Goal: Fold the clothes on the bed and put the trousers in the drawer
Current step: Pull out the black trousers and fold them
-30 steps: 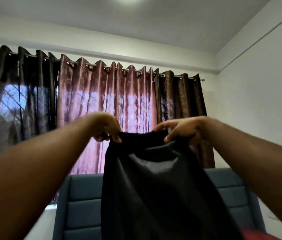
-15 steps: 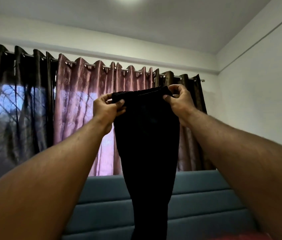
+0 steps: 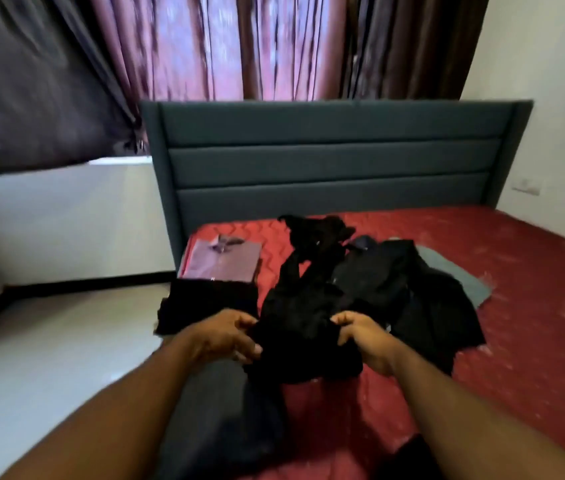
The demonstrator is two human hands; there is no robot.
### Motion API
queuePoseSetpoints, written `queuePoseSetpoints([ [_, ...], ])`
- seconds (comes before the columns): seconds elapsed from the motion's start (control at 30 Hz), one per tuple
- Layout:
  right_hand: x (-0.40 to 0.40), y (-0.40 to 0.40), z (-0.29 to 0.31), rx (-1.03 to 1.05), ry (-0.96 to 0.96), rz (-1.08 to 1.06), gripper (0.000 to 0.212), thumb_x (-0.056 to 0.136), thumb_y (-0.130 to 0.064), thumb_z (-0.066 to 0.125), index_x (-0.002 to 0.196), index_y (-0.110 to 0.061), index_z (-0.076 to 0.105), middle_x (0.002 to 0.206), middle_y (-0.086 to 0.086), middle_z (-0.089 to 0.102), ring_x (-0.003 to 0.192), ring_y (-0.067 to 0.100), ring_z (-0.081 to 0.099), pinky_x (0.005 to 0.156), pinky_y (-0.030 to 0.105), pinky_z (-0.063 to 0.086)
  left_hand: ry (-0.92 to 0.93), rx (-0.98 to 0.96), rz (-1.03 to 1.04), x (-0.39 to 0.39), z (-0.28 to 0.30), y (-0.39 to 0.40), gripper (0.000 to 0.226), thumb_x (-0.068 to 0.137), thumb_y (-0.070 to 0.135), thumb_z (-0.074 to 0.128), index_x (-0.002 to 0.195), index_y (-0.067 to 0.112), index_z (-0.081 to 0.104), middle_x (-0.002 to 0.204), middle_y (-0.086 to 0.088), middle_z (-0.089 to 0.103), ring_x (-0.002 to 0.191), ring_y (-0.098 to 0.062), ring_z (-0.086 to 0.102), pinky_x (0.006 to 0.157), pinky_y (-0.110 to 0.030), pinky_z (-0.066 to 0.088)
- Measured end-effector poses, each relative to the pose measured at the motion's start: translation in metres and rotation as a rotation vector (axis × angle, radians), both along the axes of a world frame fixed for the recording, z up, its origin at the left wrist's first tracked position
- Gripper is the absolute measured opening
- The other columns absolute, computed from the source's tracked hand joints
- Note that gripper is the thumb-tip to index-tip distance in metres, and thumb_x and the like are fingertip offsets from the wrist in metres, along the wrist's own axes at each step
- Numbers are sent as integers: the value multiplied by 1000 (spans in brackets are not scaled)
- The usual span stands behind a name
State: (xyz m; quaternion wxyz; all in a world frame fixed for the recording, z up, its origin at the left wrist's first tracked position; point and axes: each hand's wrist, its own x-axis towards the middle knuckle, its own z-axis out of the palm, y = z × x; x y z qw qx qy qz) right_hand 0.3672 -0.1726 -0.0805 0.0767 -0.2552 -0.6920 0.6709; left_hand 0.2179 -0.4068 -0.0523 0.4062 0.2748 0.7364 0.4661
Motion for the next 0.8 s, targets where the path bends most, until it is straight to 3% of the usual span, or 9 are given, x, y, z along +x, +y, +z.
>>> queuePoseSetpoints([
  [0.17,36,-32,-80,27,-317,223,28,50,-3,53,74,-12,64,68,2,61,62,11,53,52,18,42,-153,-427,-270,20,-96,-31,40,83,-18,53,104,12,69,77,0,71,62,-10,67,58,-24,55],
  [0.27,37,-25,-87,-83,-590,453,7,73,-24,62,77,-19,66,83,-2,68,70,9,54,63,23,42,-312,-612,-422,9,-98,-29,47,90,-14,39,121,12,64,104,1,67,77,-24,67,73,-41,56],
  [0.33,28,-13,-92,-51,-651,434,12,89,-27,58,81,-20,63,91,-2,68,79,14,59,70,31,48,-292,-678,-438,0,-87,-18,39,93,-8,41,121,10,63,107,1,69,77,-27,69,72,-43,54],
  [0.43,3,6,-97,113,-506,191,15,91,-20,61,77,-17,57,81,4,63,65,13,55,62,27,47,42,-505,-94,-19,-85,13,19,93,-1,51,83,8,64,72,-8,69,51,-19,64,50,-29,51],
  [0.53,-29,30,-97,182,-372,11,24,92,-13,60,70,-14,51,73,12,51,58,15,45,54,23,34,179,-274,241,-42,-95,60,18,90,2,53,76,10,61,66,-10,61,44,-17,55,44,-26,45],
  [0.67,-92,73,-111,305,-198,-165,26,83,-1,64,64,-19,65,72,1,66,74,16,60,75,34,47,242,-208,428,-81,-111,134,11,81,12,68,73,18,64,78,-9,69,66,-25,66,64,-36,59],
  [0.73,-125,89,-110,299,-158,-245,19,82,-1,66,75,-19,69,81,-1,69,83,15,62,81,31,47,262,-183,497,-102,-119,168,5,79,16,73,82,19,69,93,-9,72,87,-27,69,82,-37,58],
  [0.8,-161,106,-111,289,-147,-321,14,84,-2,66,96,-9,71,93,2,68,90,15,62,83,24,44,265,-168,530,-126,-128,202,16,80,18,74,96,16,71,105,-8,71,99,-27,66,92,-34,52],
])
